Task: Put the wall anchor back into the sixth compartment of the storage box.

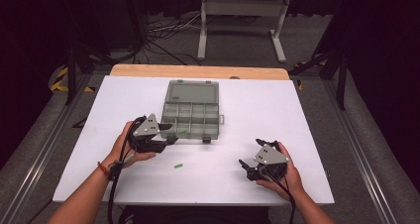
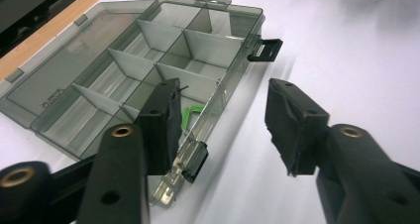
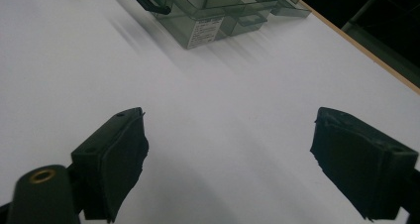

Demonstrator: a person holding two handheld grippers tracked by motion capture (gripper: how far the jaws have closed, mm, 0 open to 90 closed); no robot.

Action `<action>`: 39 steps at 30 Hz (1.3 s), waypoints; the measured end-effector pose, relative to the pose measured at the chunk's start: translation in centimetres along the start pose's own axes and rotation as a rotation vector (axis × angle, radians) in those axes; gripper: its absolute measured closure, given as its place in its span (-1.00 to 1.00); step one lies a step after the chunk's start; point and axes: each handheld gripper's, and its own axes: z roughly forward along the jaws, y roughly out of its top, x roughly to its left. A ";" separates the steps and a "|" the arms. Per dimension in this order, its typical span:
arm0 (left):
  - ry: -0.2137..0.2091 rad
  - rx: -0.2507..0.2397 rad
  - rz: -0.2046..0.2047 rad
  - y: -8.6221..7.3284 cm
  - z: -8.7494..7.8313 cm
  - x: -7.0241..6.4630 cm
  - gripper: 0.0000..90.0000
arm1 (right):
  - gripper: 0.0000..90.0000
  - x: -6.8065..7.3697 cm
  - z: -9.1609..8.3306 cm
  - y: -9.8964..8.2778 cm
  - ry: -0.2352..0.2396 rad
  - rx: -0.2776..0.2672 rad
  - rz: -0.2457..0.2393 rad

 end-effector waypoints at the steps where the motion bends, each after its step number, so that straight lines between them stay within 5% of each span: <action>1: -0.006 -0.004 -0.004 -0.1 -0.1 -0.1 0.02 | -0.68 0.0 0.0 0.0 -0.002 -0.001 0.001; 11: -0.013 0.026 -0.020 -1.4 0.0 -2.3 -0.45 | -0.68 0.0 -0.1 0.1 -0.009 -0.005 0.004; 16: -0.077 0.061 -0.053 -2.1 0.7 -2.8 -0.73 | -0.68 0.0 -0.1 0.1 -0.007 -0.004 0.001; 19: -0.070 0.076 -0.051 -2.5 1.0 -3.1 -0.80 | -0.68 0.0 -0.2 0.1 -0.006 -0.007 0.001; 24: -0.123 0.109 -0.067 -2.8 1.7 -3.4 -0.92 | -0.68 -0.1 -0.2 0.0 -0.004 -0.004 -0.001; 34: -0.139 0.188 -0.013 -3.1 3.3 -4.4 -0.88 | -0.68 -0.1 -0.2 0.0 -0.001 -0.006 -0.006; 39: -0.137 0.192 -0.034 -3.1 3.8 -4.4 -0.73 | -0.68 0.0 -0.2 0.0 0.000 -0.011 -0.013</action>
